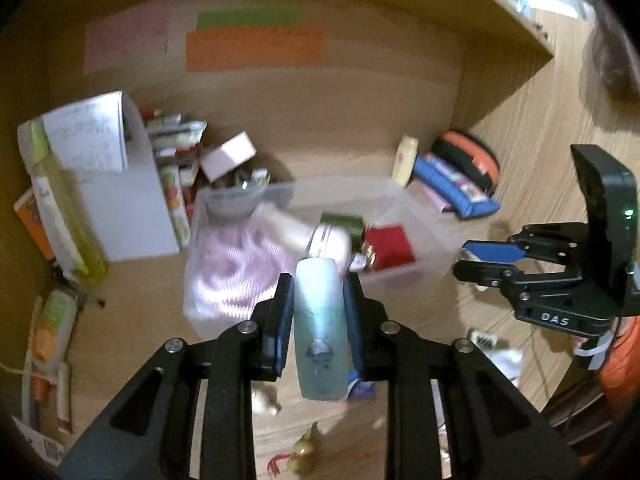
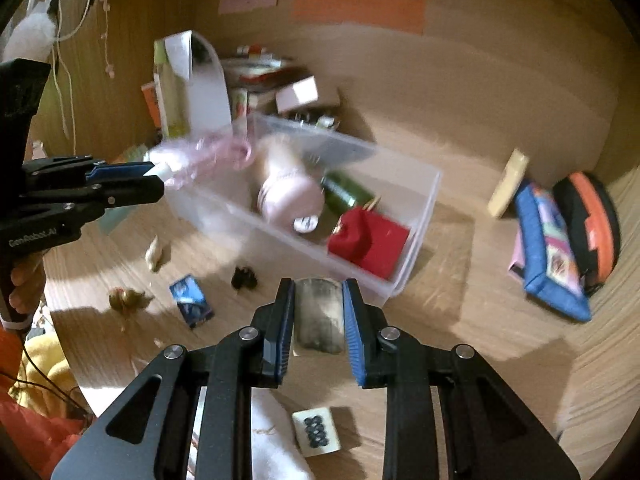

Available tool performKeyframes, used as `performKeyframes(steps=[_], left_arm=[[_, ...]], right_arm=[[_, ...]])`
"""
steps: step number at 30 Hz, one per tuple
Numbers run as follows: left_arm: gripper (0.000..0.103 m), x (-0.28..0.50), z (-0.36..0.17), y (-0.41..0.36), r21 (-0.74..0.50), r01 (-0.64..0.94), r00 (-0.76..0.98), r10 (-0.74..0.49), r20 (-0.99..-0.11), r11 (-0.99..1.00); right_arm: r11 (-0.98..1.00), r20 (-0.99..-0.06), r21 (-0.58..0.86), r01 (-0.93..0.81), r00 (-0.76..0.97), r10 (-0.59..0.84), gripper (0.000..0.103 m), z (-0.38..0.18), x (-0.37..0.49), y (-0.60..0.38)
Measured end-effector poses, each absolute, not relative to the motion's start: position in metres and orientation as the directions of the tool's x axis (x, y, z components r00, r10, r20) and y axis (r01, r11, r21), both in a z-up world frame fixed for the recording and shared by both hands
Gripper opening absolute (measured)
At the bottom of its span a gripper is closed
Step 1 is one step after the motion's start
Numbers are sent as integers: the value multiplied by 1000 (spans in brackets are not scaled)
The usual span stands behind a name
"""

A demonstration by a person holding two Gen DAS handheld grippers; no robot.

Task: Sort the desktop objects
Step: 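Carry the green tube with left tool while right tool carries the glass jar toward the bin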

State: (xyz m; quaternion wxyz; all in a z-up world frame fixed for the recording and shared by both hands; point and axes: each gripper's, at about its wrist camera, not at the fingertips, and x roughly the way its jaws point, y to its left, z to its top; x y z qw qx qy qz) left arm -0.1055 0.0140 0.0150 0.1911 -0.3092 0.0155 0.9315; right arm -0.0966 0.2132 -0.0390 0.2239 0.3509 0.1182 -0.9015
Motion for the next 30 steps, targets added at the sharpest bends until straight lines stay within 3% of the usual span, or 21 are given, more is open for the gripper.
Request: performKeyframes(steps=[14, 30], left_arm=[[24, -154, 39, 27, -99, -381, -761, 373, -532, -919], [24, -203, -9, 44, -111, -386, -679, 364, -638, -916]], right_arm=[[-875, -632, -32, 484, -688, -357, 22, -19, -142, 214], [-854, -696, 20, 520, -606, -385, 22, -61, -187, 202]])
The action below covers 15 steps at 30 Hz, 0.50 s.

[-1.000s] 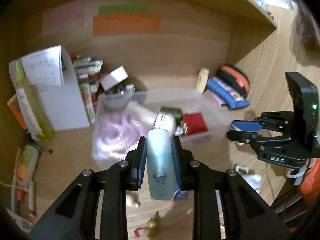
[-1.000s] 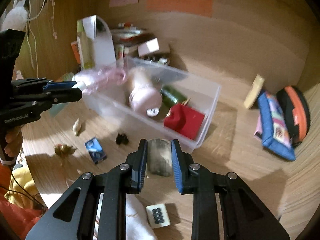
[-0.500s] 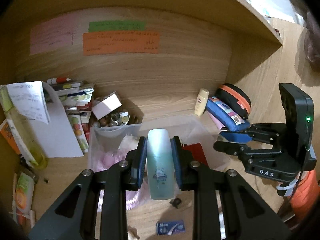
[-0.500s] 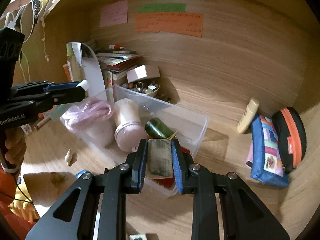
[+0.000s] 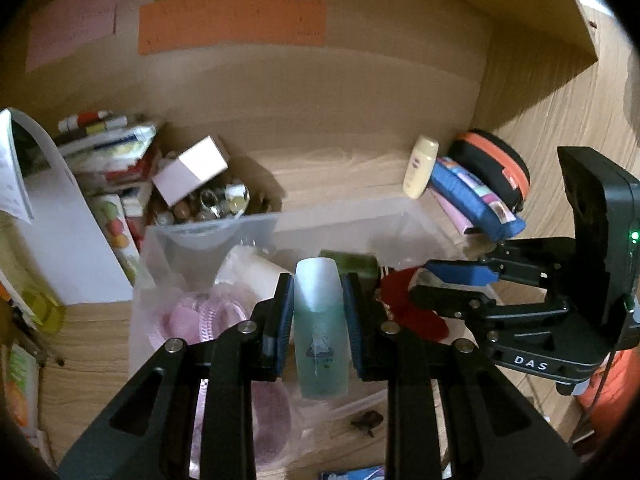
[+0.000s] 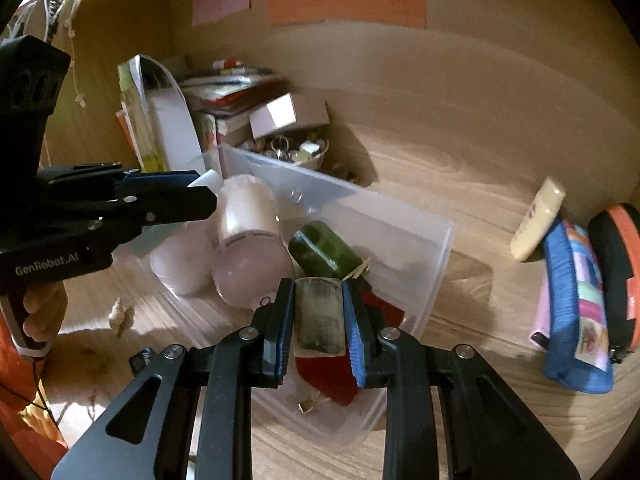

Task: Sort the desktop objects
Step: 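Carry the green tube with left tool while right tool carries the glass jar toward the bin, then open left tool over the bin while right tool releases the glass jar into it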

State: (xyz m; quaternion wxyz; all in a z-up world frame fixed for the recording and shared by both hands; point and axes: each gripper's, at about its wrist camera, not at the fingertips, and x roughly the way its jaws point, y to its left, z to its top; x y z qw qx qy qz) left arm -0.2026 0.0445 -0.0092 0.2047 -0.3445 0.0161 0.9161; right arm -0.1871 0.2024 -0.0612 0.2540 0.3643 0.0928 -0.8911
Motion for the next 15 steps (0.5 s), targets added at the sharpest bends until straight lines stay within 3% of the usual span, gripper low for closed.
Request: performKeyframes(steps=[15], left_arm=[[28, -205, -14, 39, -149, -397, -655, 393, -645, -906]], right_arm=[[-858, -723, -5, 513, -595, -352, 25, -72, -189, 197]])
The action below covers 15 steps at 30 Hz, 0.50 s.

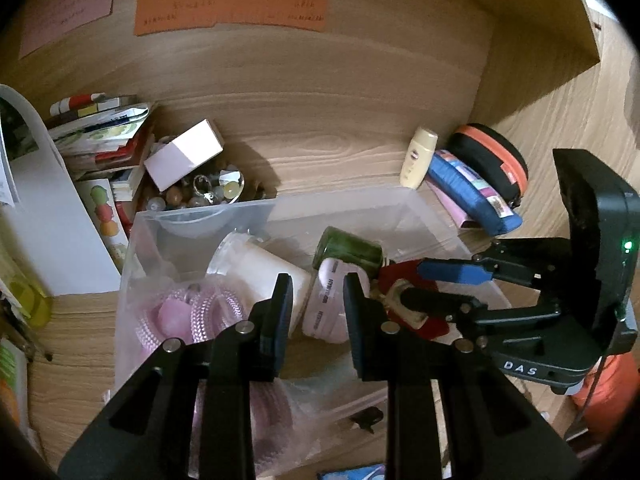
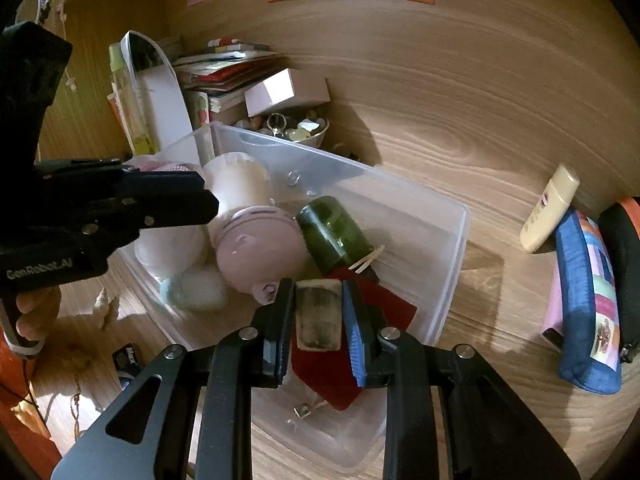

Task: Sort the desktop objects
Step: 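Open left tool over the bin while right tool releases the glass jar into it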

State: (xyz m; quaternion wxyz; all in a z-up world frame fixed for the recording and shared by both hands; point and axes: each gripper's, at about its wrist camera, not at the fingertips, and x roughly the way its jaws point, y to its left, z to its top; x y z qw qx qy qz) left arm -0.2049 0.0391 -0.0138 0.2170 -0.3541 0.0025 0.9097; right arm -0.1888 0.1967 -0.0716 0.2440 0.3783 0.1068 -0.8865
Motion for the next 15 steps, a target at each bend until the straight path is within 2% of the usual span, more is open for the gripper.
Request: performKeyframes(steps=[3, 8, 11, 12, 13, 15], left_arm=[[36, -200, -7, 39, -144, -395, -669, 392, -631, -907], [61, -185, 8, 36, -139, -375, -707, 380, -597, -917], [76, -173, 16, 33, -127, -356, -729, 361, -582, -926], [76, -169, 18, 32, -127, -353, -732, 358, -580, -927], [81, -165, 19, 31, -126, -348, -732, 354, -582, -929], [92, -158, 21, 27, -125, -337, -738, 344, -580, -933]], right_arm=[[-874, -706, -23, 486, -626, -330, 42, -66, -182, 200], [-894, -692, -47, 446, -660, -293, 48, -56, -168, 209], [-909, -679, -55, 414, -683, -270, 56, -48, -155, 217], [-913, -674, -55, 404, -690, -265, 65, -46, -151, 220], [-921, -665, -58, 386, -702, -253, 75, -43, -144, 223], [-928, -654, -64, 367, -718, -238, 83, -39, -135, 227]])
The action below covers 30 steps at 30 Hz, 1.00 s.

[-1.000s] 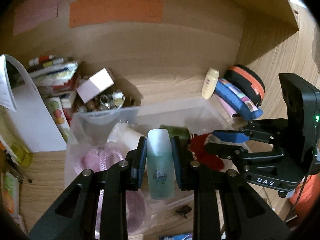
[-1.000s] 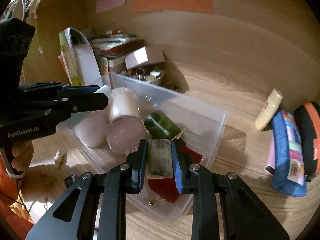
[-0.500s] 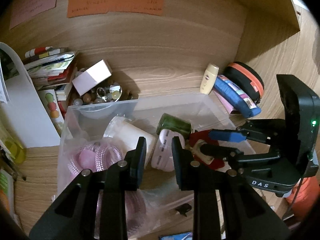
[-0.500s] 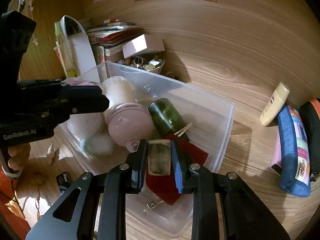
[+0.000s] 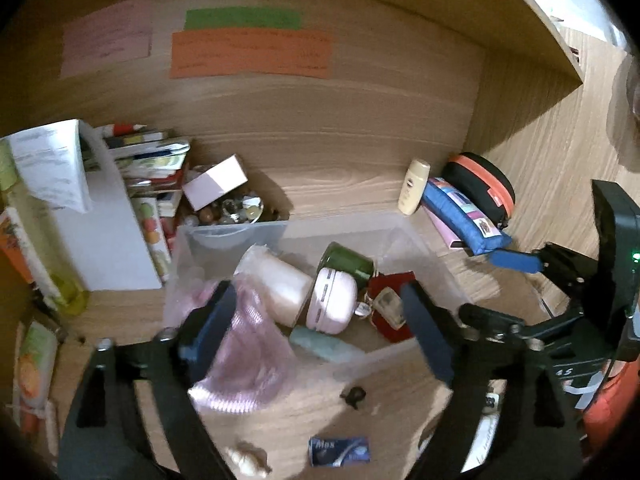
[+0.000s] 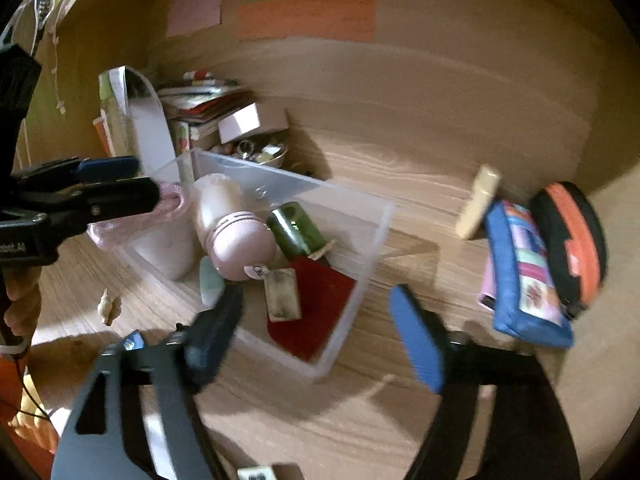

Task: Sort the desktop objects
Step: 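Open left tool over the bin while right tool releases the glass jar into it, then move left tool to the gourd ornament while right tool approaches the white drawstring bag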

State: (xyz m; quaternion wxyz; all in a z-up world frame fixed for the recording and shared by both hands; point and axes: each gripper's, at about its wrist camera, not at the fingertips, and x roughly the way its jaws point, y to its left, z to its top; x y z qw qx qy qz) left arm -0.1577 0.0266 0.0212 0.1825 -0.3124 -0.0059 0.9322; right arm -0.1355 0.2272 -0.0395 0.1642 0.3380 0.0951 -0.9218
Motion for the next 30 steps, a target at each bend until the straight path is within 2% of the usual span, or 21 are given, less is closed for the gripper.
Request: performKeyframes(steps=[6, 17, 23, 30], left_arm=[[95, -133, 21, 10, -92, -301, -758, 297, -581, -949], [95, -95, -22, -23, -20, -240, -696, 187, -693, -971], [95, -73, -42, -31, -22, -233, -663, 175, -728, -972], [95, -56, -61, -26, -31, -270, -632, 202, -749, -962]], right_arm=[[-935, -659, -56, 349, -717, -229, 84, -41, -106, 239], [-949, -698, -84, 304, -698, -162, 84, -71, -80, 251], [-936, -734, 62, 345, -620, -277, 84, -77, -58, 252], [-919, -754, 106, 380, -571, -323, 84, -85, -28, 230]])
